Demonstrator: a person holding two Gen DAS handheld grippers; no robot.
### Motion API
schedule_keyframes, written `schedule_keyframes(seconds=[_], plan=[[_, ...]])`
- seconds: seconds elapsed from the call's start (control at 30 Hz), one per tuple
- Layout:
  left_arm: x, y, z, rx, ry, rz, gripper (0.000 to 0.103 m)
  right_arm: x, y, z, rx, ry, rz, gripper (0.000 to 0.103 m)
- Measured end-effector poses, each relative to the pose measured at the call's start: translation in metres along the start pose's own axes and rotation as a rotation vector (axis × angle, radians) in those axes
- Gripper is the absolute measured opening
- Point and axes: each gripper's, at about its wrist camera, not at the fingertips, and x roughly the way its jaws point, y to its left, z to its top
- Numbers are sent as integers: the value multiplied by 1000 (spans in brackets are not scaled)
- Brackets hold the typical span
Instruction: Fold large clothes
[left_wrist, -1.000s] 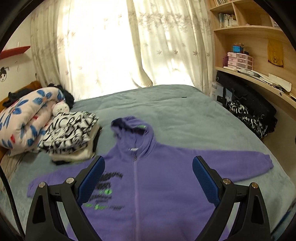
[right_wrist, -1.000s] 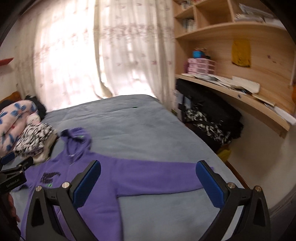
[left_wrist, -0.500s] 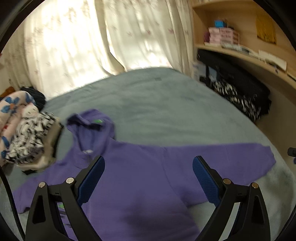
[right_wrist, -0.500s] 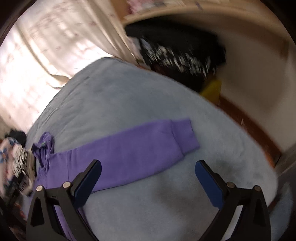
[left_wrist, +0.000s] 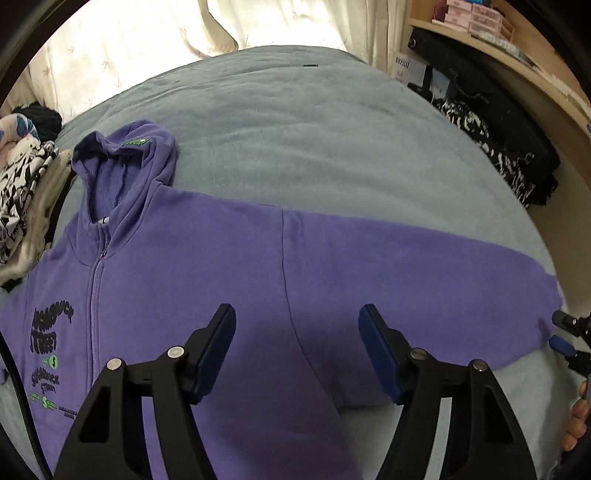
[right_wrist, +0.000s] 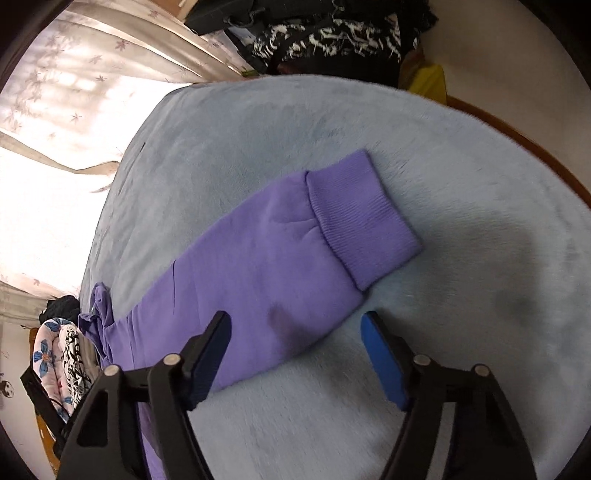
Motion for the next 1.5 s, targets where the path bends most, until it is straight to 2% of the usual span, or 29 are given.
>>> schedule_keyframes(seconds=[0.1, 0.13, 0.17, 0.2, 0.23, 0.3, 0.37, 0.47, 0.6, 0.73, 0.8, 0.83, 0.87, 0.9, 0.97, 1.07, 1.13, 1.4, 1.5], plan=[[8, -7, -2, 33, 30, 30, 67, 8, 3, 1, -4, -4, -40, 57], [11, -7, -3, 41, 47, 31, 57, 9, 5, 2, -11, -9, -54, 54], [14, -9, -5, 57, 62, 29, 50, 8, 8, 2, -25, -18, -75, 42], [13, -8, -4, 69, 71, 32, 37, 9, 12, 3, -44, -24, -93, 24], [14, -8, -6, 81, 79, 34, 26, 7, 15, 2, -63, -29, -98, 16], [12, -4, -8, 82, 94, 18, 18, -3, 28, -1, -121, -73, -127, 12], [7, 3, -8, 82, 98, 15, 18, -18, 51, -9, -212, -138, -157, 11], [-9, 23, -9, 100, 74, 39, 18, -42, 105, -27, -380, -224, -161, 10], [-30, 71, -9, 45, 69, 45, 18, -60, 196, -70, -614, -267, -75, 9], [-40, 127, -15, -23, 70, 68, 18, -42, 270, -135, -817, -228, 13, 9], [-39, 152, -23, -51, 90, 58, 19, -22, 290, -162, -887, -202, 15, 10], [-37, 163, -29, -66, 108, 38, 20, -10, 297, -174, -914, -185, 2, 12], [-34, 171, -34, -77, 125, 22, 21, 7, 304, -186, -937, -147, -21, 20], [-31, 177, -41, -84, 144, 8, 21, 23, 307, -195, -948, -97, -30, 33], [-25, 187, -53, -83, 171, -10, 21, 46, 303, -208, -945, -13, -26, 41], [-19, 191, -68, -70, 192, -50, 21, 60, 294, -225, -924, 47, -28, 41], [-14, 192, -73, -78, 202, -109, 21, 61, 281, -224, -891, 67, -24, 41], [-2, 178, -77, -227, 213, -461, 21, 46, 242, -217, -784, 58, -11, 41], [6, 169, -79, -302, 223, -542, 21, 47, 231, -216, -752, 65, -10, 41]])
